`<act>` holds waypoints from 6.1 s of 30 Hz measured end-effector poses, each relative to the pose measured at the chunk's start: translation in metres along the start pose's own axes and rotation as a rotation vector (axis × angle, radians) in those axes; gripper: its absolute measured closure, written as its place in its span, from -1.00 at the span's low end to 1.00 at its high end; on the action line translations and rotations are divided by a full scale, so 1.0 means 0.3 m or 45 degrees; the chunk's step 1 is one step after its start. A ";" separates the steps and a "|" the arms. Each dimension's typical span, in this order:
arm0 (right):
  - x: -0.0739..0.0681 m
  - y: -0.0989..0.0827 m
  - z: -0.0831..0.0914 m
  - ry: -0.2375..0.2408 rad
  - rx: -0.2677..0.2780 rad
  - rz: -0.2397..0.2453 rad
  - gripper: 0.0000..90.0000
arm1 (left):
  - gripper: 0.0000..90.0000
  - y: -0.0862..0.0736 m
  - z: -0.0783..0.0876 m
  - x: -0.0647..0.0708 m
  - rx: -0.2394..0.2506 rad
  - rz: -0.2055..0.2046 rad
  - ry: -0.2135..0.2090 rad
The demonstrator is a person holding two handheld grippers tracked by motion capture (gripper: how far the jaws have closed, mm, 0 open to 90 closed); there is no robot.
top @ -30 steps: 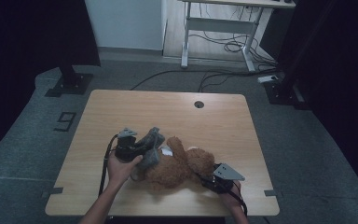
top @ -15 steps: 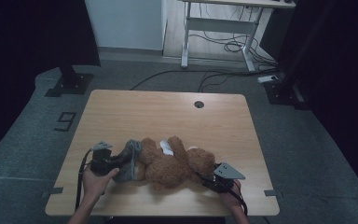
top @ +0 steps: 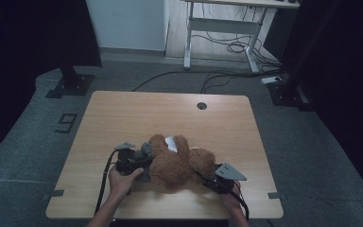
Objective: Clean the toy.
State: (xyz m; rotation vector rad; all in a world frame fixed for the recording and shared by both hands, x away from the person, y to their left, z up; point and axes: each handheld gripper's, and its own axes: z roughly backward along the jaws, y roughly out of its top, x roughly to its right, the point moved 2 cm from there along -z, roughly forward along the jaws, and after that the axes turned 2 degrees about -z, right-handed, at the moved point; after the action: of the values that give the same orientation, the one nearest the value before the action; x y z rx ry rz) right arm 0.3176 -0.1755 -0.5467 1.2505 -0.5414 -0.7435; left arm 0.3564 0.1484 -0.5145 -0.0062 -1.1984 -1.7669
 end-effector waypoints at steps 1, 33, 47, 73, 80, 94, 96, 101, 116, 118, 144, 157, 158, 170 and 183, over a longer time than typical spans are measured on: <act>-0.001 0.002 -0.004 -0.002 0.008 0.009 0.08 | 0.70 0.003 -0.001 -0.004 0.009 0.006 -0.006; 0.028 0.011 -0.075 -0.037 0.010 0.175 -0.05 | 0.67 0.188 0.247 0.126 0.281 -0.227 -0.006; 0.033 -0.001 -0.065 -0.041 0.026 0.171 -0.15 | 0.69 0.235 -0.108 0.184 -0.026 -0.256 0.072; 0.029 0.075 -0.084 -0.029 -0.225 -0.172 -0.52 | 0.71 0.076 -0.025 0.165 0.084 -0.205 -0.056; 0.012 0.045 -0.060 -0.054 -0.187 -0.090 -0.32 | 0.70 0.108 0.020 0.243 0.153 -0.275 -0.058; 0.013 0.041 -0.061 -0.053 -0.175 -0.067 -0.29 | 0.69 0.260 -0.199 0.550 0.025 -0.550 -0.027; 0.011 0.039 -0.060 -0.055 -0.170 -0.063 -0.29 | 0.69 0.236 -0.272 0.526 -0.042 -0.527 0.008; 0.008 0.030 -0.056 -0.058 -0.174 -0.019 -0.28 | 0.70 0.183 -0.298 0.412 -0.090 -0.470 0.049; 0.006 0.018 -0.044 -0.043 -0.149 0.009 -0.25 | 0.70 0.182 0.008 0.082 -0.050 -0.335 0.267; 0.006 0.018 -0.044 -0.041 -0.148 0.010 -0.25 | 0.70 0.166 0.026 0.055 -0.058 -0.312 0.258; 0.017 0.019 -0.048 -0.029 -0.154 -0.009 -0.26 | 0.69 0.148 -0.177 0.419 -0.098 -0.714 0.237; 0.012 0.020 -0.051 -0.018 -0.146 -0.001 -0.27 | 0.70 0.115 0.050 0.191 -0.003 -0.575 0.377; 0.012 0.019 -0.051 -0.019 -0.146 -0.002 -0.27 | 0.70 0.111 0.063 0.172 -0.002 -0.555 0.379; 0.014 0.019 -0.053 -0.023 -0.140 -0.019 -0.27 | 0.71 0.072 0.188 -0.011 0.061 -0.352 0.422; 0.005 0.031 -0.075 -0.080 -0.150 -0.042 -0.25 | 0.71 0.237 0.033 0.363 0.155 -0.557 0.144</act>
State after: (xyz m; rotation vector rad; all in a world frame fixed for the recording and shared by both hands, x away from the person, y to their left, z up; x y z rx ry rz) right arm 0.3369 -0.1610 -0.5431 1.1318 -0.5221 -0.8328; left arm 0.3434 0.0758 -0.4068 0.4524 -1.2902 -2.0315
